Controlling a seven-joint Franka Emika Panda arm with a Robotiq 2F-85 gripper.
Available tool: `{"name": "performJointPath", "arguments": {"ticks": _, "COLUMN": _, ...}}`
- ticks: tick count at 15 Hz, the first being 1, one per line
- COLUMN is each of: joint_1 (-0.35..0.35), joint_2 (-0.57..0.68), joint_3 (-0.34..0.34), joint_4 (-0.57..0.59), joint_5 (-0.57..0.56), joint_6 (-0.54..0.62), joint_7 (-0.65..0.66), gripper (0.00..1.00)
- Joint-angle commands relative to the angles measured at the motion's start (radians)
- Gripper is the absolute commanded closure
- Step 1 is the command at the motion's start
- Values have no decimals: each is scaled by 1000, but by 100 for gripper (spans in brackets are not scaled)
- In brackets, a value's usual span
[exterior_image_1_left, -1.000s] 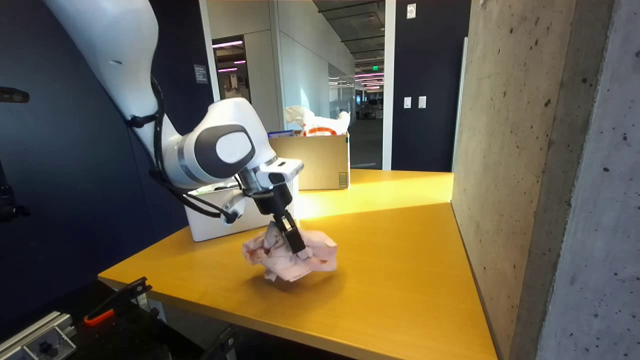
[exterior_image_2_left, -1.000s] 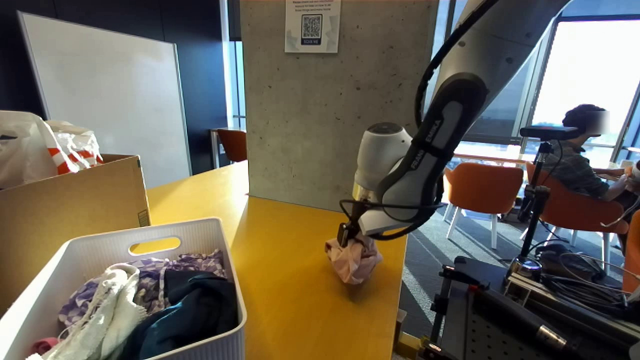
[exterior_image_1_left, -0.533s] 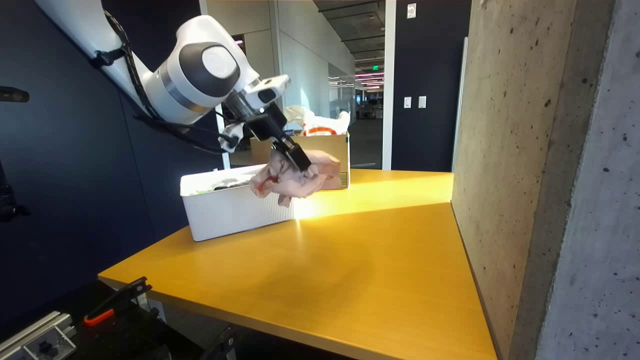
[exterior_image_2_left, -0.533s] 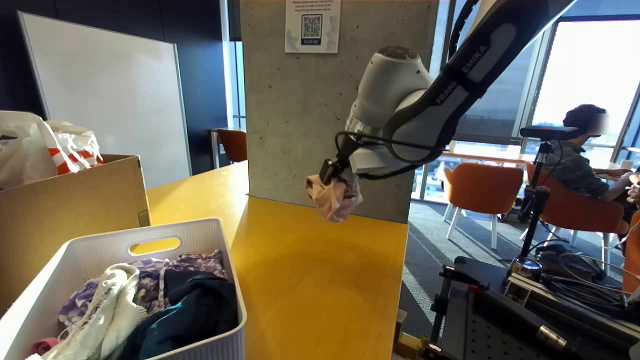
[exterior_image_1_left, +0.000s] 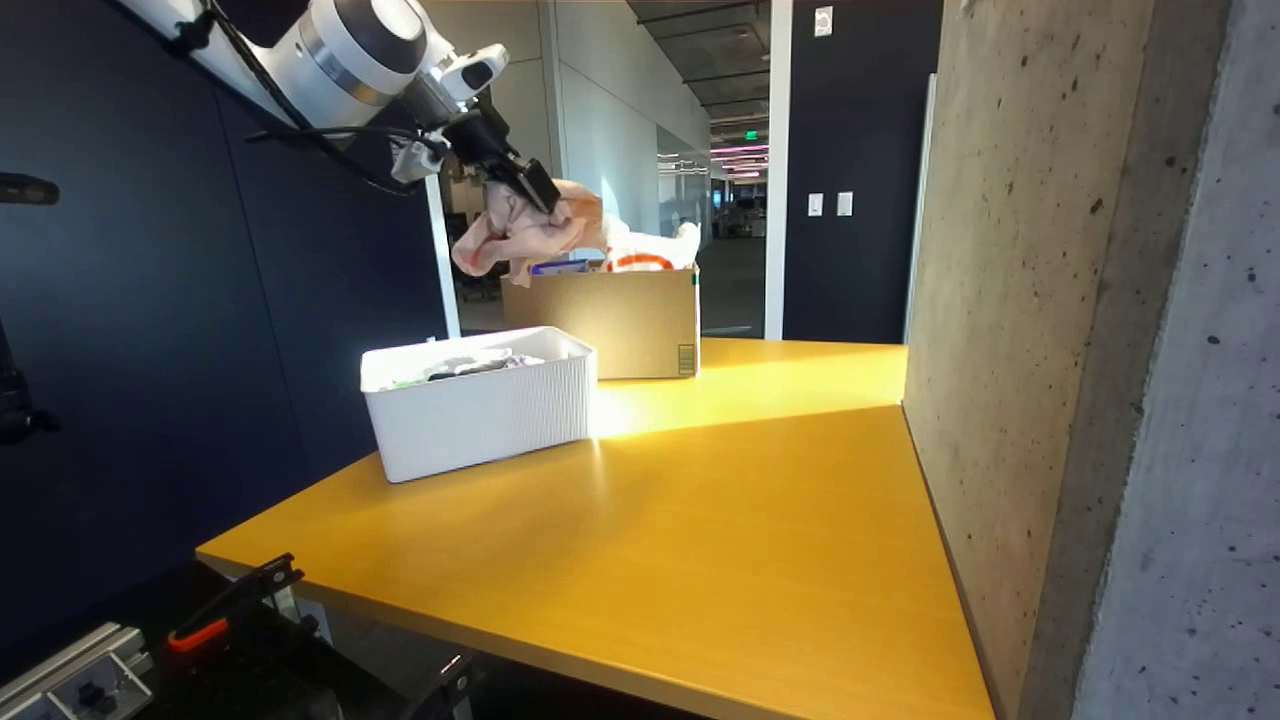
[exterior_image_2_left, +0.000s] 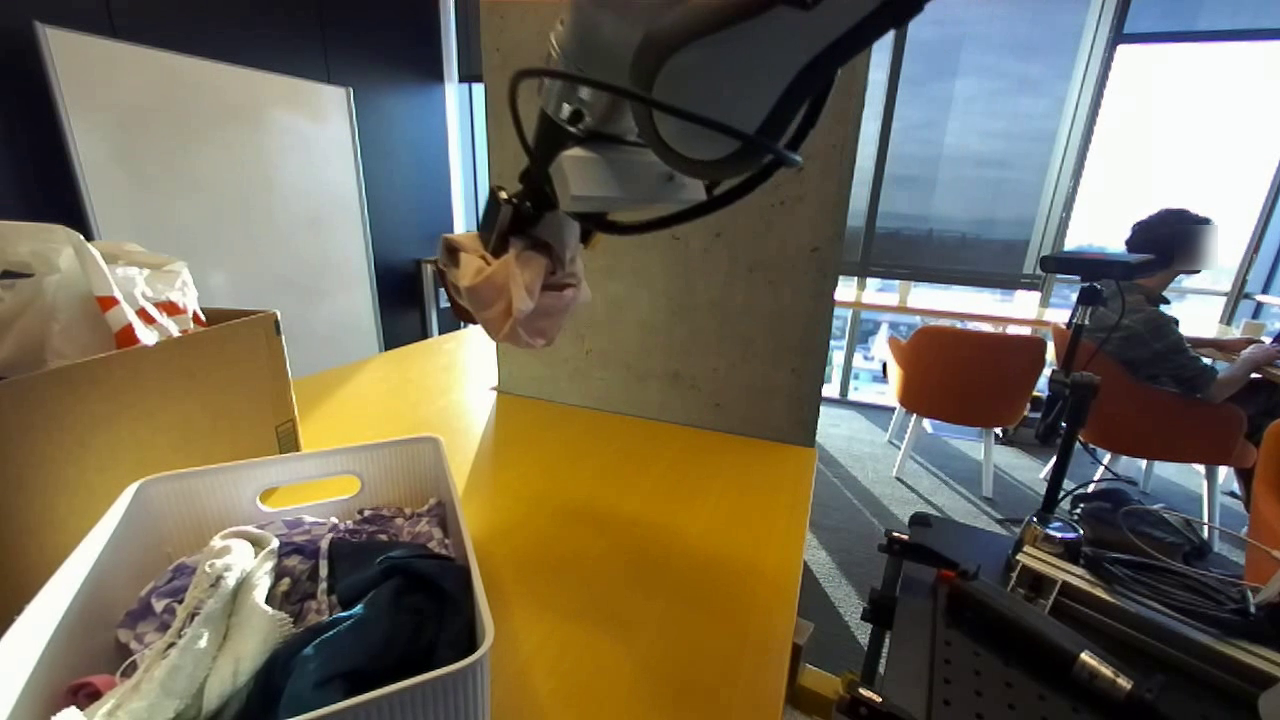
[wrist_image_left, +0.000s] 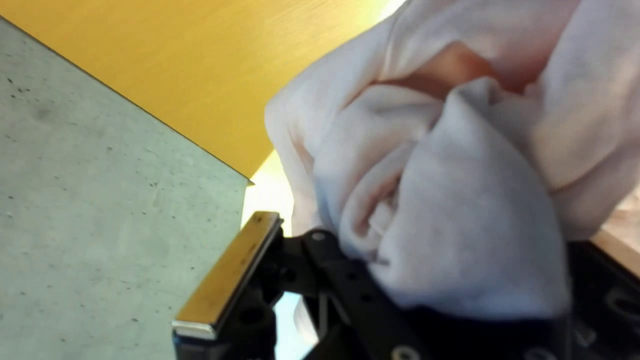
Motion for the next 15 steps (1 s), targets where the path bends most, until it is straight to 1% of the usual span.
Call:
{"name": "performJointPath", "arguments": {"ticks": 1, "joint_1": -198, "joint_2": 103, "joint_3": 263, "joint_4": 255, "joint_5": 35, "joint_6": -154, "joint_7": -99, "gripper": 100}}
{"name": "performJointPath", "arguments": {"ticks": 3, "joint_1": -335, "joint_2": 174, "joint_3": 417, "joint_4": 374, "joint_5": 50, "joint_6": -199, "joint_7": -141, "gripper": 100}}
{"name": "performJointPath", "arguments": {"ticks": 4, "joint_1": -400, "joint_2": 219, "joint_3": 481, "joint_4": 429, "joint_5": 58, "joint_6": -208, "joint_7": -164, "gripper": 100}}
{"name": "performJointPath", "arguments": {"ticks": 5, "joint_1": -465, "joint_2": 258, "joint_3": 551, "joint_4": 484, "joint_5": 38, "joint_6": -229, "joint_7": -168, "gripper": 100}}
{"name": "performJointPath", "arguments": {"ticks": 8, "joint_1": -596, "joint_2": 398, "joint_3": 679, "joint_4": 631, "joint_5": 18, "joint_6": -256, "joint_7": -226, "gripper": 100}}
{"name": "performJointPath", "arguments": {"ticks": 10, "joint_1": -623, "joint_2": 488, "joint_3": 715, "joint_4": 728, "joint_5": -2, "joint_6": -286, "joint_7": -262, "gripper": 100}}
{"name": "performJointPath", "arguments": {"ticks": 12, "joint_1": -616, "joint_2": 561, "joint_3": 730, "joint_4": 822, "joint_5": -26, "joint_6": -327, "joint_7": -287, "gripper": 100}}
{"name": "performJointPath", "arguments": {"ticks": 15, "joint_1": -607, "joint_2": 664, "joint_3": 753, "joint_4": 964, "joint_5": -32, "joint_6": -399, "joint_7": -323, "gripper": 100}}
